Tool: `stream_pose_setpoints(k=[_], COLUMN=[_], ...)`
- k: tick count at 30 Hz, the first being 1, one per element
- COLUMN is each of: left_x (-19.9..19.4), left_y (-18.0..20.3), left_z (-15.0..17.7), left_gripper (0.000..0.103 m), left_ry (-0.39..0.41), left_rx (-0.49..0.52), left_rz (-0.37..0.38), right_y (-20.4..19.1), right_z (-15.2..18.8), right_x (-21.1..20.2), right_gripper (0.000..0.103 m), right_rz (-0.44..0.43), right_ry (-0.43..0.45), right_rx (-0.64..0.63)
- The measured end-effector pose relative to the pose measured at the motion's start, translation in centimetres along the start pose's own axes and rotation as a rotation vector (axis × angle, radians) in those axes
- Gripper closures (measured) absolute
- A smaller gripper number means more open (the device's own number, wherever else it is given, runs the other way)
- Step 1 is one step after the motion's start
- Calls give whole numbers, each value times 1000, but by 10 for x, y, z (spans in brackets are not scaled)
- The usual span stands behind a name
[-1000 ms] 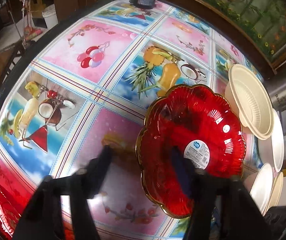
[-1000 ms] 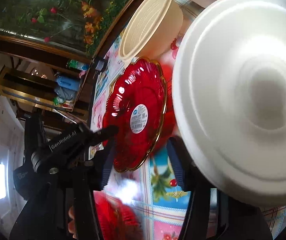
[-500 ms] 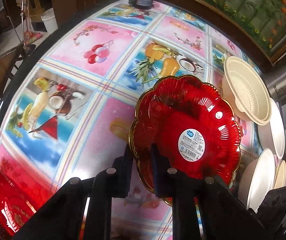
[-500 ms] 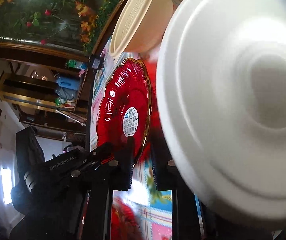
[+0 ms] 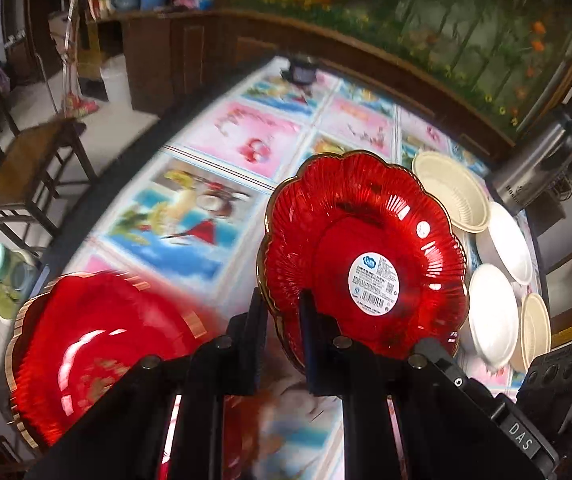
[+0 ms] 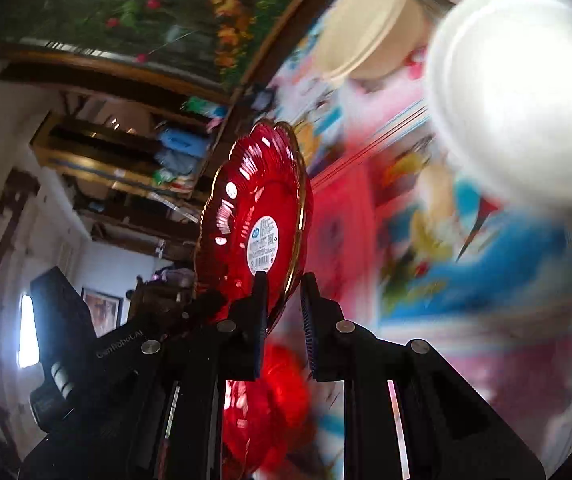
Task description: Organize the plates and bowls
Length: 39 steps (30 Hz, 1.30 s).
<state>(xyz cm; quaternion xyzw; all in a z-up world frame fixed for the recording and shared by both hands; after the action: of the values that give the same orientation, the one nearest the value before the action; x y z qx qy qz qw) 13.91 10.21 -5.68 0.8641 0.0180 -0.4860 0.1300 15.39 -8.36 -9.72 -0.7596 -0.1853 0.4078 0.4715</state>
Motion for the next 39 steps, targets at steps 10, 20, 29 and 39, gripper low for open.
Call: stream_pose_setpoints(k=[10, 20, 29, 39], left_x=[-31, -29, -32, -48], left_y=[-88, -144, -167, -179], left_z=[58, 89, 98, 93], left_gripper=[89, 85, 85, 85], left_ry=[-12, -45, -45, 15], left_rx=[-118, -209, -214, -211], left_rz=[-13, -22, -31, -68], right_y=[-42, -65, -80, -88], right_z=[89, 140, 150, 135], right_x=[20, 65, 88, 81], right_gripper=[87, 87, 85, 78], right_rz=[-16, 59, 138, 251], right_ry=[-138, -245, -245, -203], right_rx=[-109, -221, -325, -516])
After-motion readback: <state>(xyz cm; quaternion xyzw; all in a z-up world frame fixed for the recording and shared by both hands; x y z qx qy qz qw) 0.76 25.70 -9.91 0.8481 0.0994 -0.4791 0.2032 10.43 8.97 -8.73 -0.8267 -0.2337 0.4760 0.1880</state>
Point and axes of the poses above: each gripper's, at about its wrist camera, not at the fingertips, and x roughly the way its jaws point, y to its right, z to its underside, the point moved 6 cm from there along x, roughly the way its jaws point, and after that the axes turned 2 degrees about -y, right-handed, at the moved point
